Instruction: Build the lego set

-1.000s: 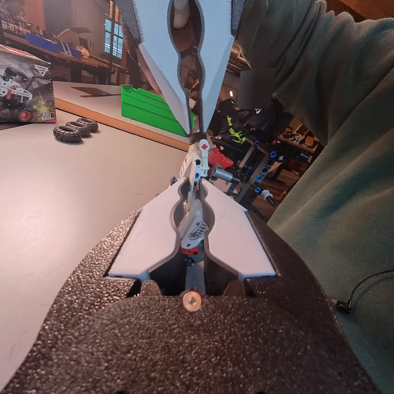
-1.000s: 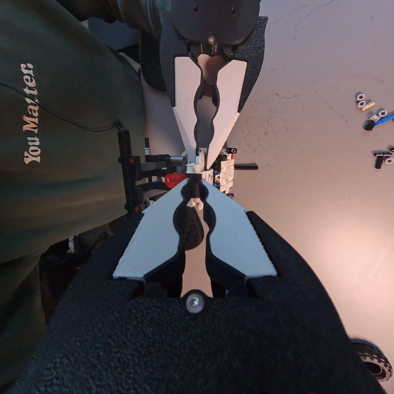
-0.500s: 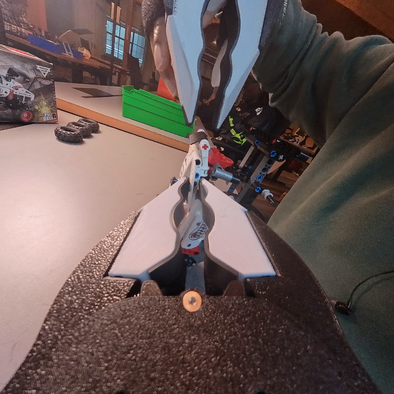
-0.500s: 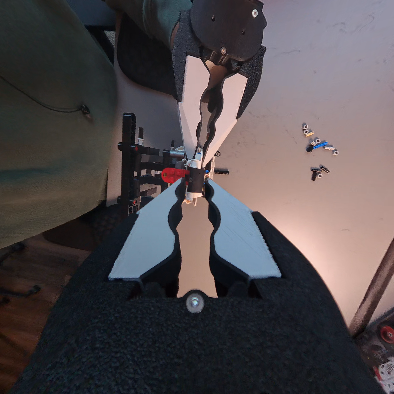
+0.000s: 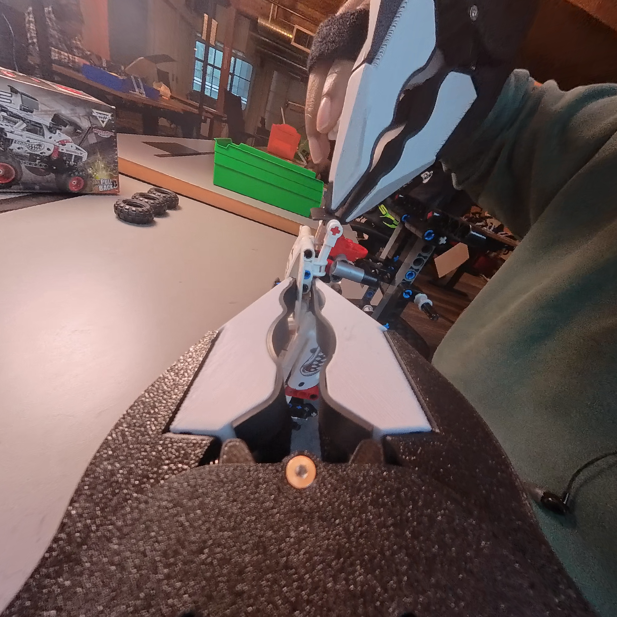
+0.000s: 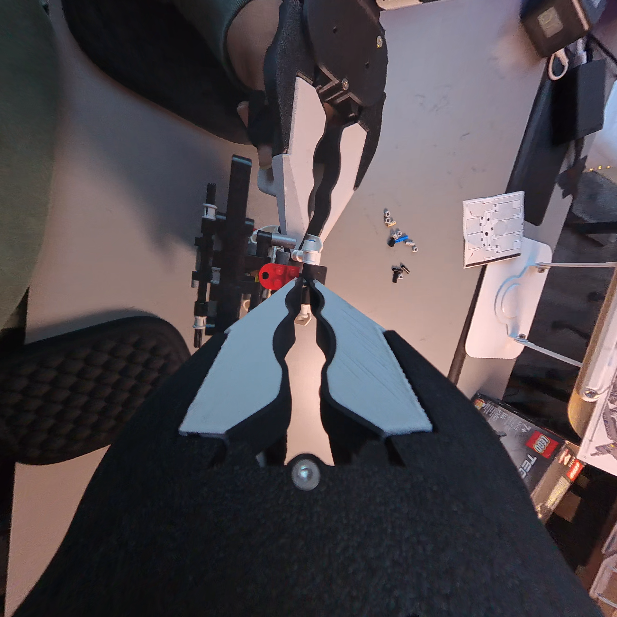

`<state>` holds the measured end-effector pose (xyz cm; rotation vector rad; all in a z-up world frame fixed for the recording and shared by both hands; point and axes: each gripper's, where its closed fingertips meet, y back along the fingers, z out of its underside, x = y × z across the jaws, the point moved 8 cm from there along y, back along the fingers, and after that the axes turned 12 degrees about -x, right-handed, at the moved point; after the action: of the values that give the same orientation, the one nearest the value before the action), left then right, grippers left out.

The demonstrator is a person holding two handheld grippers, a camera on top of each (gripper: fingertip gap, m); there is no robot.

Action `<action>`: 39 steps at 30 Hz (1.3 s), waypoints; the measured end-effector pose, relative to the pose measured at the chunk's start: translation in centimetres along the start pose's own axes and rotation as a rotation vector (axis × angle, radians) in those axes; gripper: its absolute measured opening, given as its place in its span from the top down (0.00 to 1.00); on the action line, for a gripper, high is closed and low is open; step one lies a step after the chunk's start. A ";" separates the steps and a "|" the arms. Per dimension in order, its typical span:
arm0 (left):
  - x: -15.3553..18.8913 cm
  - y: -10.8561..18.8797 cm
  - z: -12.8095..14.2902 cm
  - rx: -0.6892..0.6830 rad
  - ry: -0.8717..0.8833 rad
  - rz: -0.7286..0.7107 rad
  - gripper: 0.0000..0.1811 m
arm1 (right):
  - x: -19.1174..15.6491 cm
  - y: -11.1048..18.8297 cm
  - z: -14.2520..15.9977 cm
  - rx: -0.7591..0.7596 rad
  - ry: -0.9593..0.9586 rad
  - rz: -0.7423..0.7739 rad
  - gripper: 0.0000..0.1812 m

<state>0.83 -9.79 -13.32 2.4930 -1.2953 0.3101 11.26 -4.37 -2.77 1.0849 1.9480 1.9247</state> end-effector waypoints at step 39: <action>0.6 0.1 0.1 -0.021 -0.076 -0.086 0.98 | 0.7 -0.8 -0.5 -0.066 -0.019 -0.131 0.99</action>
<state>1.14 -10.31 -13.15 2.5570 -1.2094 0.1824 10.18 -4.24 -3.20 0.9310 1.8810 1.8880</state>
